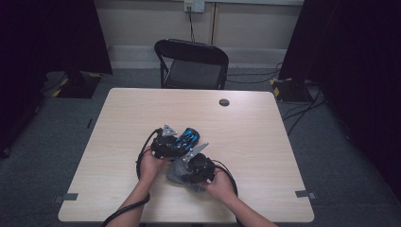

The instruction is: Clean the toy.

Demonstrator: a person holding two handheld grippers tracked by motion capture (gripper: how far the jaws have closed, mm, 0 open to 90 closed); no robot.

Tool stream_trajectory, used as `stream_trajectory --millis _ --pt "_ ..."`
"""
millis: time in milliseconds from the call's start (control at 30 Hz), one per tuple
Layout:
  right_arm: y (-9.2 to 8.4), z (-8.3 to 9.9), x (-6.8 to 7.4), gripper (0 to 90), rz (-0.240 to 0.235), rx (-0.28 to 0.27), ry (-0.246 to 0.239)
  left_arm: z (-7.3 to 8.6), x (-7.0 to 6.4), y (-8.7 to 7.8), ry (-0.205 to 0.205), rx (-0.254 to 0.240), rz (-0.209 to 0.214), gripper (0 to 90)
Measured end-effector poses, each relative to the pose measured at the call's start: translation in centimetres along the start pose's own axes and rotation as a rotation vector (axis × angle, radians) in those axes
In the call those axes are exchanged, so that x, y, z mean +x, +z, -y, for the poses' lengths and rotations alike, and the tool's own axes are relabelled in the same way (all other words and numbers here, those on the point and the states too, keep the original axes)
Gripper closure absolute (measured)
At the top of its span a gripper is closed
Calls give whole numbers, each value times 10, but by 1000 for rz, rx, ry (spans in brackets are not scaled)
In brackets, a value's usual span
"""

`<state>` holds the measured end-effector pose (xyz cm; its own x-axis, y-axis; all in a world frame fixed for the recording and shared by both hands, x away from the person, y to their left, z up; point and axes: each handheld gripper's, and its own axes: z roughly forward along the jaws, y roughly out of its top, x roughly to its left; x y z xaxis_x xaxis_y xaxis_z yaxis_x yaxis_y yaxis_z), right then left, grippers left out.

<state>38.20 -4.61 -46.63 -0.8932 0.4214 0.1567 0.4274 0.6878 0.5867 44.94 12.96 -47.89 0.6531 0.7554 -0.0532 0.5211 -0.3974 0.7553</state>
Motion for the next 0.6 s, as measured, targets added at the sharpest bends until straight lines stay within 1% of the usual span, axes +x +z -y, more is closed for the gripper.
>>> stream_trajectory --millis 33,100,133,167,233,267,300,333,433,567,600 --pt "-2 0 0 734 -1 -1 -4 -1 1 0 -17 6 7 439" --pt "-4 1 -1 734 -3 0 -6 -1 2 0 -55 -7 22 414" --pt "-6 1 -2 734 -5 -2 -7 -2 2 -1 -55 -11 26 395" --pt "-7 2 -3 734 -8 -3 -5 -2 3 -3 -49 -29 35 389" --pt "-10 4 -6 734 -12 -4 -7 -4 2 -8 -9 -41 41 374" --pt "-11 4 -7 734 -14 -3 -8 -4 1 -10 0 -51 46 367" --pt "-12 5 -9 734 -17 -2 -10 -5 1 -13 33 -49 48 364" --pt "-12 6 -10 734 -24 -6 -12 -5 0 -15 48 -55 52 360" --pt "-13 8 -14 732 -40 -6 -25 -5 -4 -23 92 -76 82 357" --pt "-13 10 -15 733 -50 5 -49 -2 -8 -30 115 -78 105 362" --pt "-13 9 -14 732 -64 0 -66 -1 -9 -31 116 -78 107 367"
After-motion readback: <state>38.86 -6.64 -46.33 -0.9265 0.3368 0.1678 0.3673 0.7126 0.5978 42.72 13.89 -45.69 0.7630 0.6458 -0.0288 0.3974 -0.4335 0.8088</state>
